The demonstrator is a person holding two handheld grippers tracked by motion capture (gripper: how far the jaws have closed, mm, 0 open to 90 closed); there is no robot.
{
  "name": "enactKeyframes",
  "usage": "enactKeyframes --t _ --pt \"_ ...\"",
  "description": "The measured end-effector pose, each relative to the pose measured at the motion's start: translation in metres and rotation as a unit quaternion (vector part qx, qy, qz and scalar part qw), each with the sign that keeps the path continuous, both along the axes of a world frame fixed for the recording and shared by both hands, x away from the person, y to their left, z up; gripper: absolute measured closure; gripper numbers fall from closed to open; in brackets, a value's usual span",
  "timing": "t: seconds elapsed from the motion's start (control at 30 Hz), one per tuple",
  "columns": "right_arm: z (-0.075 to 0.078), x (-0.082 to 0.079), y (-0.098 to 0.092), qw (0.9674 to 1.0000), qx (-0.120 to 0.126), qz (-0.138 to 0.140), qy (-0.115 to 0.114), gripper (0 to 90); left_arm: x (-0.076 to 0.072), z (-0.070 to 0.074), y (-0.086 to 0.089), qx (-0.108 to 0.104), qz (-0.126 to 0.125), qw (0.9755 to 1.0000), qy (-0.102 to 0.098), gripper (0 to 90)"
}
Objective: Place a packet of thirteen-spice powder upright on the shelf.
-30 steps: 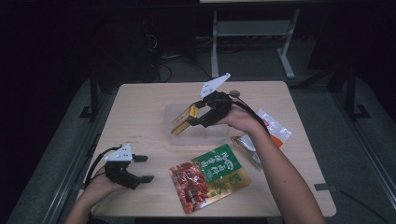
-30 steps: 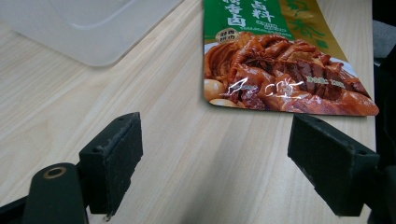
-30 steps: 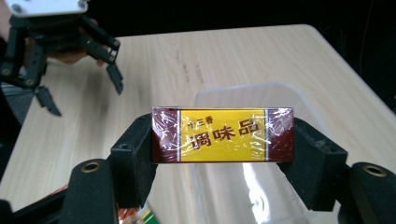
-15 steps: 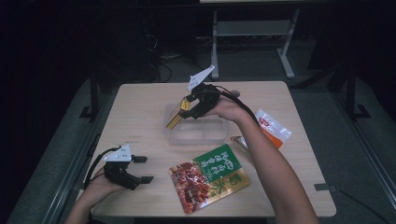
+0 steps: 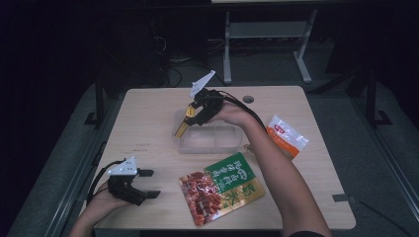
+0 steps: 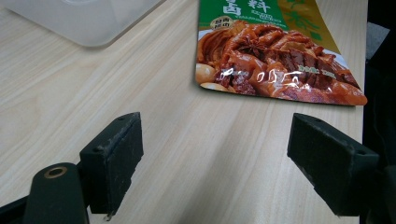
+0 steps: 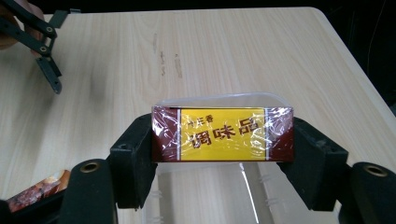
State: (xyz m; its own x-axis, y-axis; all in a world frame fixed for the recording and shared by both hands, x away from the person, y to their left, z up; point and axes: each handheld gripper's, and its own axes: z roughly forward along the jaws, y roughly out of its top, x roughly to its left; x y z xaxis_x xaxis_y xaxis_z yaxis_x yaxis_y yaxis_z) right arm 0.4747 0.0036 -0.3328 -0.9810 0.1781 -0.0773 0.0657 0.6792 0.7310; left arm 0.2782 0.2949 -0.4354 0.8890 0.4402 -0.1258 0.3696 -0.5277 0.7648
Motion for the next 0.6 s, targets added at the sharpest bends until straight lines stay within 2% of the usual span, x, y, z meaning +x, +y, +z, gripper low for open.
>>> enactKeyframes --t 0.27,0.43,0.6 --pt "-0.008 0.005 0.007 0.9999 -0.005 -0.007 0.011 31.6 0.001 0.000 0.001 0.007 -0.005 1.0000 0.002 17.8" --pt "-0.010 0.008 0.010 0.9999 0.001 -0.009 0.010 31.6 0.001 -0.001 -0.001 0.003 -0.004 1.0000 0.006 17.8" --pt "-0.012 0.008 0.017 0.9999 -0.005 -0.009 0.007 31.6 0.001 -0.001 -0.002 0.005 -0.010 0.9999 0.005 17.9"
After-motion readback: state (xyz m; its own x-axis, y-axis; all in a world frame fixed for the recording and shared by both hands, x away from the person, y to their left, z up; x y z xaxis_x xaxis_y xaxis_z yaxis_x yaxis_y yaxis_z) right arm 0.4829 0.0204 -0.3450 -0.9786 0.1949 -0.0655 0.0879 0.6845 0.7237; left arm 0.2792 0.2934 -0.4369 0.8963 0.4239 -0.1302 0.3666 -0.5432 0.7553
